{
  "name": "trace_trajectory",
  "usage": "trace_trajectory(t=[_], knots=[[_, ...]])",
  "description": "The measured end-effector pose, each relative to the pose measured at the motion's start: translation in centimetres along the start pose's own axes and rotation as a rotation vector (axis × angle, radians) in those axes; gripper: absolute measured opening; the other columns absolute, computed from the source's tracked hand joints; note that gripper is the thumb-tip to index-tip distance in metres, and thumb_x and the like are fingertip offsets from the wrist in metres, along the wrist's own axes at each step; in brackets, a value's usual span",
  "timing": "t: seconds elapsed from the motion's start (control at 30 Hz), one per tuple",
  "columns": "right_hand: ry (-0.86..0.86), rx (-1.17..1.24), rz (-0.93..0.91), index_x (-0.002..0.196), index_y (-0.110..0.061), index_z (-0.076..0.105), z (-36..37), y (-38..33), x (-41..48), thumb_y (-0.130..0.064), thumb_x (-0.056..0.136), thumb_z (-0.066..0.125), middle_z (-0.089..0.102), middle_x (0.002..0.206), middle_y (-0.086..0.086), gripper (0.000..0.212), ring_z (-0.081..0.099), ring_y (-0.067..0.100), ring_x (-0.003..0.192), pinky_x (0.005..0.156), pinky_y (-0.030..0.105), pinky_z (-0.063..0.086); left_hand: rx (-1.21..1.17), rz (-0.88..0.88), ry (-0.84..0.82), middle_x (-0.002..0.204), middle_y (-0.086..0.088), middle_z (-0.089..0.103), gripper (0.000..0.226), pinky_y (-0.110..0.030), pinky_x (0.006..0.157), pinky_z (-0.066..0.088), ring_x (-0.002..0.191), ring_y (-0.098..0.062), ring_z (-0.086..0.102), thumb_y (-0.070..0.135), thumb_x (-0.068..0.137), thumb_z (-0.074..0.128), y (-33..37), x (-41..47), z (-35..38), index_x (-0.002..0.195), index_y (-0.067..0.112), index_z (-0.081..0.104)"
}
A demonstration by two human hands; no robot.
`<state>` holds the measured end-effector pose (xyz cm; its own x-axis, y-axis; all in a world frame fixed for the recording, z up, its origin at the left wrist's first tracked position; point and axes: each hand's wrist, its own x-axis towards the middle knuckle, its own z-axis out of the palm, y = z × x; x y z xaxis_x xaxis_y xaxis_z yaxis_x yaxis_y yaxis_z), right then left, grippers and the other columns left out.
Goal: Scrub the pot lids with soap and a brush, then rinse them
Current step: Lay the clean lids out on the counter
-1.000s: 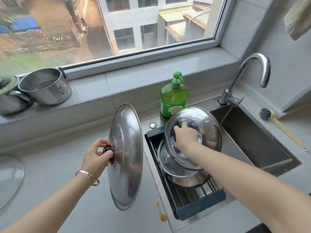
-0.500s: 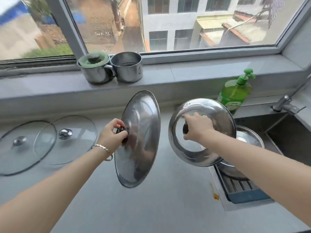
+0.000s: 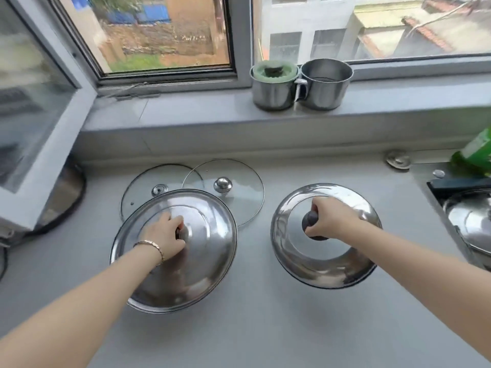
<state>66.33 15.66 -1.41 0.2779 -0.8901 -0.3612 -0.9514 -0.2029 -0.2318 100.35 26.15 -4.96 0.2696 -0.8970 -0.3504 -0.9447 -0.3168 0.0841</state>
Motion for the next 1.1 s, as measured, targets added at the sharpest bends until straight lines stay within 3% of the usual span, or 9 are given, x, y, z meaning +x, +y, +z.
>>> trace_trajectory(t=[0.1,0.23,0.37,0.47,0.7,0.83,0.9,1.0,1.1], knots=[[0.001,0.025,0.01,0.089,-0.012,0.055,1.5,-2.5,0.5,-0.032,0.066,0.068,0.058,0.082,-0.001,0.034,0.054,0.022,0.081,0.066,0.03,0.046,0.09,-0.007,-0.059,0.112,-0.008,0.044,0.03,-0.036,0.081,0.047,0.095,-0.033,0.057,0.025,0.078,0.054,-2.7,0.6,1.1,0.108,0.021,0.05],[0.013,0.163,0.01,0.084,-0.013,0.053,3.4,-5.6,1.0,-0.029,0.064,0.068,0.057,0.081,-0.003,0.031,0.053,0.019,0.076,0.058,0.027,0.04,0.101,0.019,-0.121,0.121,-0.007,0.039,0.032,-0.035,0.079,0.047,0.095,-0.031,0.056,0.022,0.079,0.055,-4.3,1.3,2.2,0.11,0.022,0.047],[-0.032,0.367,0.022,0.082,-0.012,0.052,6.3,-8.7,1.7,-0.025,0.064,0.07,0.058,0.076,0.0,0.028,0.049,0.017,0.069,0.056,0.027,0.036,0.091,0.042,-0.127,0.114,-0.005,0.037,0.031,-0.032,0.069,0.042,0.091,-0.03,0.055,0.022,0.08,0.055,-4.6,1.9,3.1,0.11,0.021,0.045],[-0.051,0.471,0.028,0.077,-0.014,0.048,8.2,-10.8,2.4,-0.022,0.066,0.069,0.052,0.068,-0.003,0.025,0.046,0.014,0.063,0.053,0.023,0.034,0.087,0.063,-0.117,0.112,-0.006,0.037,0.029,-0.034,0.072,0.044,0.091,-0.029,0.054,0.023,0.08,0.054,-4.7,2.2,3.5,0.108,0.021,0.046],[-0.027,0.586,0.056,0.076,-0.014,0.044,11.0,-11.7,3.1,-0.022,0.064,0.067,0.053,0.071,-0.002,0.027,0.049,0.016,0.067,0.056,0.027,0.039,0.14,0.072,-0.159,0.115,-0.004,0.037,0.03,-0.028,0.065,0.035,0.091,-0.027,0.056,0.027,0.084,0.051,-4.5,1.6,3.9,0.112,0.022,0.043],[-0.051,0.537,0.013,0.087,-0.014,0.047,11.5,-11.4,3.4,-0.027,0.068,0.07,0.056,0.092,0.004,0.032,0.051,0.017,0.081,0.061,0.023,0.037,0.118,0.029,-0.158,0.117,-0.005,0.037,0.034,-0.028,0.065,0.035,0.093,-0.026,0.056,0.027,0.084,0.051,-4.2,1.2,4.1,0.116,0.024,0.043],[-0.087,0.494,-0.01,0.101,-0.016,0.047,11.5,-11.3,3.3,-0.035,0.072,0.071,0.049,0.107,0.004,0.042,0.049,0.017,0.093,0.074,0.022,0.039,0.14,-0.014,-0.175,0.122,-0.005,0.037,0.036,-0.029,0.068,0.037,0.099,-0.026,0.054,0.029,0.084,0.05,-3.8,1.1,3.9,0.119,0.025,0.042],[-0.147,0.446,-0.044,0.125,-0.019,0.042,10.7,-10.8,2.7,-0.05,0.072,0.071,0.039,0.122,0.001,0.068,0.049,0.018,0.109,0.09,0.026,0.04,0.272,-0.054,-0.174,0.129,-0.006,0.038,0.042,-0.033,0.085,0.04,0.116,-0.027,0.044,0.038,0.085,0.047,-2.2,1.1,3.4,0.123,0.025,0.038],[-0.143,0.375,-0.045,0.124,-0.02,0.046,9.2,-9.1,2.3,-0.054,0.08,0.061,0.051,0.12,-0.001,0.058,0.053,0.018,0.108,0.082,0.028,0.042,0.232,-0.042,-0.062,0.127,-0.009,0.042,0.038,-0.035,0.091,0.038,0.117,-0.028,0.043,0.031,0.086,0.047,1.4,1.4,2.0,0.122,0.019,0.041]])
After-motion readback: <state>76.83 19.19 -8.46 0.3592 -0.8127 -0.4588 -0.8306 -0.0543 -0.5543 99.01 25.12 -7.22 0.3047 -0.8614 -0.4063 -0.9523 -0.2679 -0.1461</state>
